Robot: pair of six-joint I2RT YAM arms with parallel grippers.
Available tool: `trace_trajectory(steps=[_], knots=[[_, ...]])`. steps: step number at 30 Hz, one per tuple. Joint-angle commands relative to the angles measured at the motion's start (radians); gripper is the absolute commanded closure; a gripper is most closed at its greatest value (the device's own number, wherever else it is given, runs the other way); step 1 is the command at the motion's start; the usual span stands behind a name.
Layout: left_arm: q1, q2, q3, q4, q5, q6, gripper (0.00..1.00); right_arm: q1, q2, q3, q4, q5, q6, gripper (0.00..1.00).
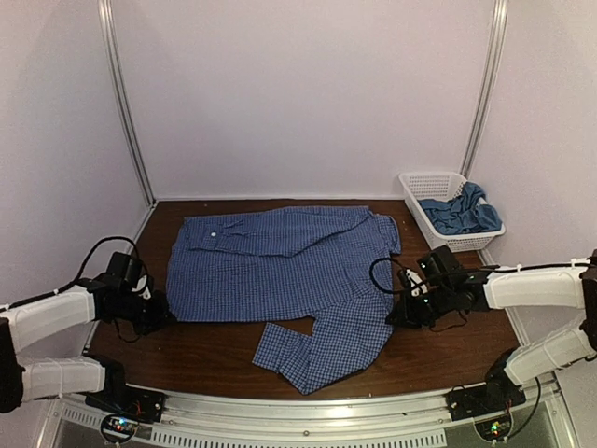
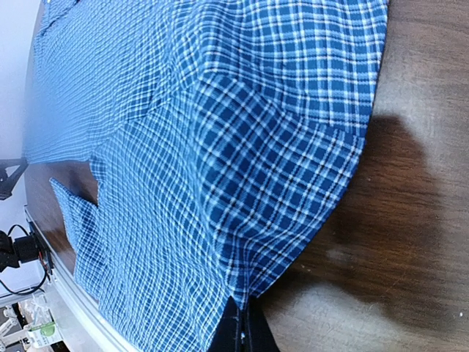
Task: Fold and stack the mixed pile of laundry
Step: Pick up the 1/3-folded shirt from the center of the board.
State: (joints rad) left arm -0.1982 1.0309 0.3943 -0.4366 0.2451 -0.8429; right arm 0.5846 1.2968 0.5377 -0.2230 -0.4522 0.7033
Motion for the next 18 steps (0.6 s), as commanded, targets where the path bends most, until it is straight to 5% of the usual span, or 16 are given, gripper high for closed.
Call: trace_trajectory(steps=[1,8,18], knots=[[-0.002,-0.109,0.011,-0.095,-0.040,-0.019,1.00,0.022,-0.078,-0.009,-0.042,0.001,0.010,1.00],[0.034,-0.135,0.085,-0.151,-0.043,-0.005,1.00,0.036,-0.153,0.032,-0.093,0.040,0.032,1.00],[0.095,0.150,0.306,-0.012,-0.050,0.080,1.00,-0.088,0.064,0.283,-0.144,0.055,-0.112,1.00]])
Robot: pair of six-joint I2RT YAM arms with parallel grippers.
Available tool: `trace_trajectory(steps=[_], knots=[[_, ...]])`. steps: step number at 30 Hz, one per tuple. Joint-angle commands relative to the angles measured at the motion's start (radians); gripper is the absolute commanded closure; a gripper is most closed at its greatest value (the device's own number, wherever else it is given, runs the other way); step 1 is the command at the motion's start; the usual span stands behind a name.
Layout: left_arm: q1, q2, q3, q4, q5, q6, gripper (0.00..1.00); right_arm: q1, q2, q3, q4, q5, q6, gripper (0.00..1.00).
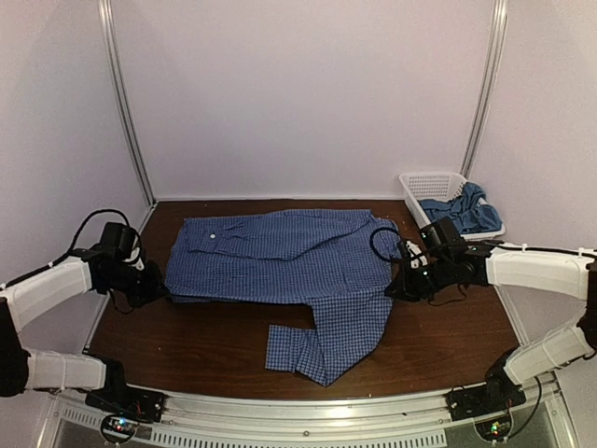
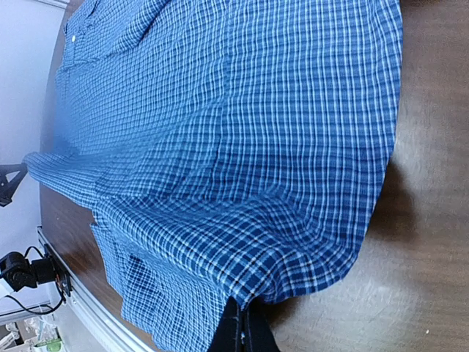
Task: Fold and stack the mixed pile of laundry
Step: Pick up the 1/3-folded shirt from the center of the board, then fold the 1/3-folded shirt at the center of the board.
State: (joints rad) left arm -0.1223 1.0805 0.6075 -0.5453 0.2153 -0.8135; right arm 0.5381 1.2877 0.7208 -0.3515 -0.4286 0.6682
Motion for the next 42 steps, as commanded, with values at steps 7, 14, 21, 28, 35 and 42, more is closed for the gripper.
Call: trace_trajectory(steps=[7,14,21,28,35,42], knots=[[0.023,0.351,0.279,0.181,-0.009,0.100,1.00,-0.116,0.290,0.316,-0.040,0.005,-0.179,1.00],[0.031,0.538,0.448,0.197,-0.033,0.121,1.00,-0.158,0.487,0.505,-0.064,-0.019,-0.232,1.00],[0.049,0.675,0.535,0.211,-0.051,0.134,1.00,-0.186,0.596,0.632,-0.077,-0.023,-0.254,1.00],[0.083,0.721,0.531,0.241,-0.054,0.133,1.00,-0.209,0.631,0.672,-0.071,-0.026,-0.256,1.00],[0.087,0.748,0.547,0.255,-0.051,0.127,1.00,-0.213,0.698,0.739,-0.092,-0.025,-0.270,1.00],[0.089,0.795,0.582,0.266,-0.056,0.127,1.00,-0.216,0.775,0.807,-0.092,-0.008,-0.275,1.00]])
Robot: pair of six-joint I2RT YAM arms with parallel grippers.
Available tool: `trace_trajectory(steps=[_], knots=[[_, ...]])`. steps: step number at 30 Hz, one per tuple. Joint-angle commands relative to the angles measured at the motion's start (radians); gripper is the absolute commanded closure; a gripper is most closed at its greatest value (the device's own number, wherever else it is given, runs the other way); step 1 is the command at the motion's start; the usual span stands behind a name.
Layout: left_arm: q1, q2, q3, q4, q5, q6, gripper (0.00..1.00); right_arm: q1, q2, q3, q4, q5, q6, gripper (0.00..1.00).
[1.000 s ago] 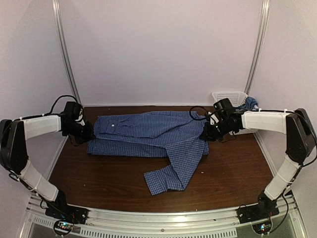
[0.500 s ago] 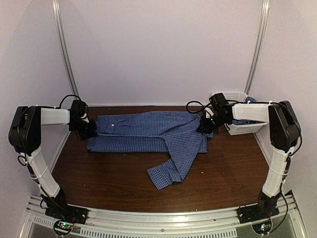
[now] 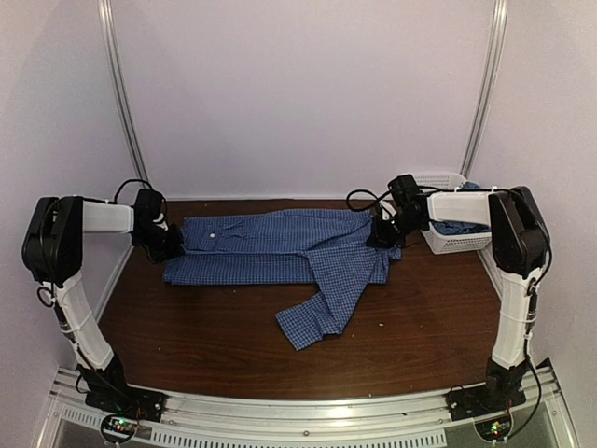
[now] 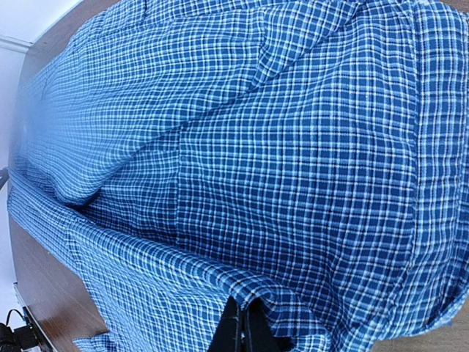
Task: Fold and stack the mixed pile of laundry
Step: Fold the 1/3-folded shirt at the center of the board.
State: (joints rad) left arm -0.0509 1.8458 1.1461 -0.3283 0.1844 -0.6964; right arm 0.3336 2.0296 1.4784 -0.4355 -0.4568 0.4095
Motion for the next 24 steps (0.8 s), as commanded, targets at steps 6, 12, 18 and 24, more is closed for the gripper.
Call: trace_trajectory(steps=[6,12,18,24], knots=[[0.017,0.089,0.069,0.060,-0.030,0.005,1.00,-0.013,0.095,0.084,0.000,0.022,-0.019,1.00],[0.017,0.136,0.070,0.068,-0.027,0.005,0.86,-0.013,0.155,0.097,0.000,0.044,-0.036,1.00],[0.017,0.128,-0.003,0.069,-0.020,0.003,0.88,-0.009,0.162,0.015,0.023,0.023,-0.040,1.00],[0.017,0.043,-0.149,0.096,-0.007,0.004,0.93,0.018,0.073,-0.122,0.063,0.012,-0.026,1.00]])
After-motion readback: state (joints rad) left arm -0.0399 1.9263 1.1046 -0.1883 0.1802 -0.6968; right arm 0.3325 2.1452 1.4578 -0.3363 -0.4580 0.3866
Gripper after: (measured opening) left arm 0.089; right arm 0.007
